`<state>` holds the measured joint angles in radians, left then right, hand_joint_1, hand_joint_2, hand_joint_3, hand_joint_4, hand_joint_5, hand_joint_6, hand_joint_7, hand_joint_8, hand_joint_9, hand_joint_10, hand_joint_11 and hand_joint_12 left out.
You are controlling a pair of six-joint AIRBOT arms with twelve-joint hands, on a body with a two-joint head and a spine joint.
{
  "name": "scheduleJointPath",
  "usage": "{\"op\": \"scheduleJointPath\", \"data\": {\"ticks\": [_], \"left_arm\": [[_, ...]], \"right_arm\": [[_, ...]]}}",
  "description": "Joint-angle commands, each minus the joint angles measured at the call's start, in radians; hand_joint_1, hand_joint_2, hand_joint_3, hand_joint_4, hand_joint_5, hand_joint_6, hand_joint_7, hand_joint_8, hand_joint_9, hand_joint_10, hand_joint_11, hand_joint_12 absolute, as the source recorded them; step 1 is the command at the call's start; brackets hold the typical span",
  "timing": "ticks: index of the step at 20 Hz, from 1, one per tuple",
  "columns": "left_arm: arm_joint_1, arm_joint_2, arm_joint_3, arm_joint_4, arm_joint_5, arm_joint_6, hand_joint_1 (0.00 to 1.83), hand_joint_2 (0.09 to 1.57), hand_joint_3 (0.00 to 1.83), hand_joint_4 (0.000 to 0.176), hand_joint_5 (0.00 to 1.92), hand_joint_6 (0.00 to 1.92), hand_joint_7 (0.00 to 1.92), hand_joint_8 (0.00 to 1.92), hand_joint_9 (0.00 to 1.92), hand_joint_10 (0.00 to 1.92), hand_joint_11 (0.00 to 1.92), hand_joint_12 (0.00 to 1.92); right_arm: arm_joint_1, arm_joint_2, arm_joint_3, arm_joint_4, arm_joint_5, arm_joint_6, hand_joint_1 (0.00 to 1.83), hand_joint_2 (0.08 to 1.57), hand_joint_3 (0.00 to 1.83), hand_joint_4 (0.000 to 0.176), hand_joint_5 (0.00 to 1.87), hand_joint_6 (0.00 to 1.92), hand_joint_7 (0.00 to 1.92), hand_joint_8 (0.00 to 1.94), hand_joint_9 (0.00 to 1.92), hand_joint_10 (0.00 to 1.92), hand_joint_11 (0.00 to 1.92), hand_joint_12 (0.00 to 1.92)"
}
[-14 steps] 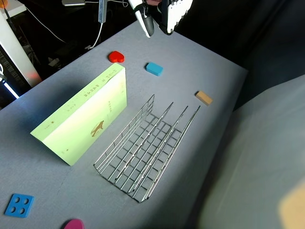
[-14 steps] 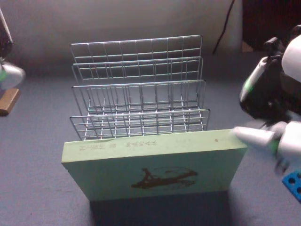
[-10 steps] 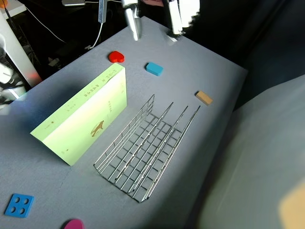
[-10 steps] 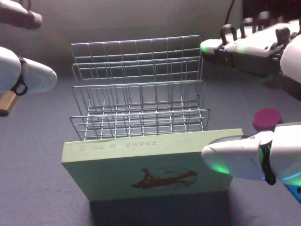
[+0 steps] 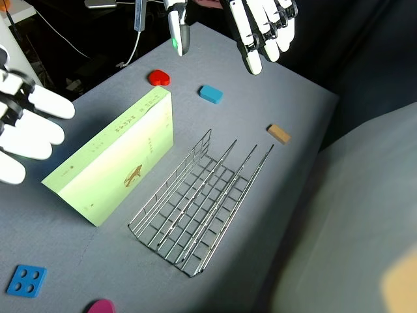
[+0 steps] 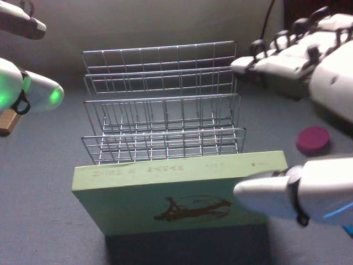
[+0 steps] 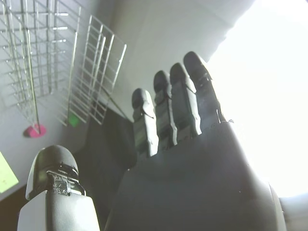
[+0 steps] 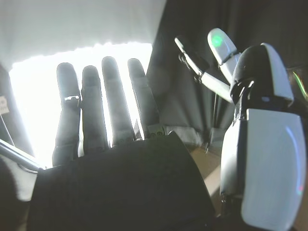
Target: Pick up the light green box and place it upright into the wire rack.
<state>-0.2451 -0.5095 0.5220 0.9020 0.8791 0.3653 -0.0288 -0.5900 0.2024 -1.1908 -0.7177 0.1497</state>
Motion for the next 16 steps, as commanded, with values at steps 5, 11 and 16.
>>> {"op": "scheduleJointPath", "data": {"ticks": [5,11,16], "left_arm": [[-0.011,0.001,-0.001,0.063,-0.052,0.013,0.23,1.09,0.0,0.109,0.29,0.0,0.25,0.0,0.18,0.0,0.0,0.57],[-0.011,0.005,-0.001,0.058,-0.045,0.029,0.23,1.09,0.0,0.109,0.29,0.0,0.25,0.0,0.18,0.0,0.0,0.57],[-0.011,0.023,0.002,0.049,-0.04,0.054,0.24,1.09,0.0,0.109,0.29,0.0,0.24,0.0,0.18,0.0,0.0,0.56]], "right_arm": [[0.025,-0.113,0.021,0.06,-0.049,-0.029,0.36,0.97,0.01,0.024,0.17,0.0,0.24,0.0,0.15,0.0,0.0,0.8],[0.012,-0.312,0.141,0.051,-0.137,0.033,0.47,0.97,0.0,0.01,0.15,0.0,0.23,0.0,0.15,0.0,0.0,0.75],[-0.004,-0.433,0.23,0.048,-0.148,0.029,0.52,0.98,0.0,0.009,0.15,0.0,0.23,0.0,0.15,0.0,0.0,0.76]]}}
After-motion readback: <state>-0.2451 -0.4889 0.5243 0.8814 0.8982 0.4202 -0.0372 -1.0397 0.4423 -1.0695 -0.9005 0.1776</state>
